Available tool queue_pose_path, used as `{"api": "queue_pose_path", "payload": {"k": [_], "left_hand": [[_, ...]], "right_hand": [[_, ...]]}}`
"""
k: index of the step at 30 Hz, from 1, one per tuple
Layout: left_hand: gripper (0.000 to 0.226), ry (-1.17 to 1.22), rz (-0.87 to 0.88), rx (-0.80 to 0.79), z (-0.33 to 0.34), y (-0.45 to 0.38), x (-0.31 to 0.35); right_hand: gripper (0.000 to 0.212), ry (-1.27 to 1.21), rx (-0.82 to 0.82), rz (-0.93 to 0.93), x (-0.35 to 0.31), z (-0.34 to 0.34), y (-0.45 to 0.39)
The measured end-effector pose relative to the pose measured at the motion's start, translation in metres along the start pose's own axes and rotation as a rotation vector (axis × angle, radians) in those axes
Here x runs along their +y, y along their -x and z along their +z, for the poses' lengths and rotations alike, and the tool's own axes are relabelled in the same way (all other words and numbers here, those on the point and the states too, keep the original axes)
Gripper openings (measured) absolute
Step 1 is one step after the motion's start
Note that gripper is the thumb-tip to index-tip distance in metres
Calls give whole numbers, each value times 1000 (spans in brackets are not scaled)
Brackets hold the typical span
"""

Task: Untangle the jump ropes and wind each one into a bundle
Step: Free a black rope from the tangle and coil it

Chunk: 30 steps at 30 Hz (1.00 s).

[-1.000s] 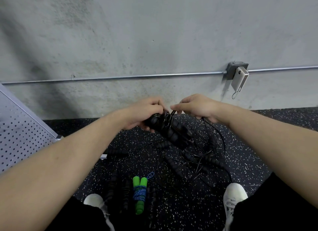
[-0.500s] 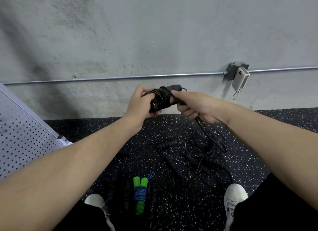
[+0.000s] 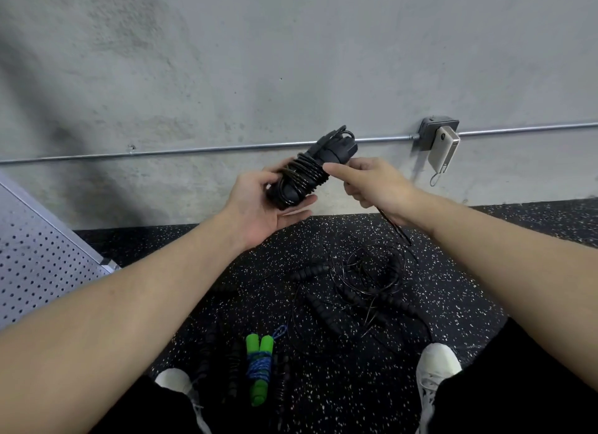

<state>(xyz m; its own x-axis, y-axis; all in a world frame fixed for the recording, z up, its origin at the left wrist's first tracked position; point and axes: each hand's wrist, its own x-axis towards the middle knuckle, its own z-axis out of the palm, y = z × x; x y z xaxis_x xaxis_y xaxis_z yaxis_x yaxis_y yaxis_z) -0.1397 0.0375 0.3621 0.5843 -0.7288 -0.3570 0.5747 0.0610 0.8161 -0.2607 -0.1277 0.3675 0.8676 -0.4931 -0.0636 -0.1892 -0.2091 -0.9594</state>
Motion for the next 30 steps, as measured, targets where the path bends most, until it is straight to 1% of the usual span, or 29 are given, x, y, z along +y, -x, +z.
{"api": "queue_pose_path", "payload": {"k": [3,6,7,9,10,13,16,18,20,22,23,27,30], "left_hand": [[44,-200,3,39,-2,-1,-1],[34,-503,35,55,1,0,-6],[37,-612,53,45,3,0,-8],[59,-772,88,38,6,-2,-12],[70,-809,99,51,8,-3,-13],[91,-800,126,88,6,-7,-14],[93,-754,125,76,1,-10,-10],[87,-714,98,71,-1,-12,-8],[71,-666,97,61,-2,-14,-6],[56,-668,120,57,-5,-15,-5],[52,-667,133,56,-7,-16,-4],[54,-570,168,2,-13,-17,-1],[48,-528,188,-86,-15,-15,0]], "right_hand": [[36,40,24,11,7,0,3],[39,53,47,29,10,6,5],[38,52,54,31,11,8,4],[37,67,68,29,12,11,3],[36,80,70,24,12,12,3],[33,106,11,10,12,12,3],[26,105,-112,-2,11,9,5],[20,35,-232,2,10,6,5],[19,-18,-320,25,8,-1,6],[20,33,-355,40,6,-10,5],[22,71,-360,46,6,-15,5],[26,213,-417,63,4,-31,8],[22,239,-456,96,4,-41,10]]}}
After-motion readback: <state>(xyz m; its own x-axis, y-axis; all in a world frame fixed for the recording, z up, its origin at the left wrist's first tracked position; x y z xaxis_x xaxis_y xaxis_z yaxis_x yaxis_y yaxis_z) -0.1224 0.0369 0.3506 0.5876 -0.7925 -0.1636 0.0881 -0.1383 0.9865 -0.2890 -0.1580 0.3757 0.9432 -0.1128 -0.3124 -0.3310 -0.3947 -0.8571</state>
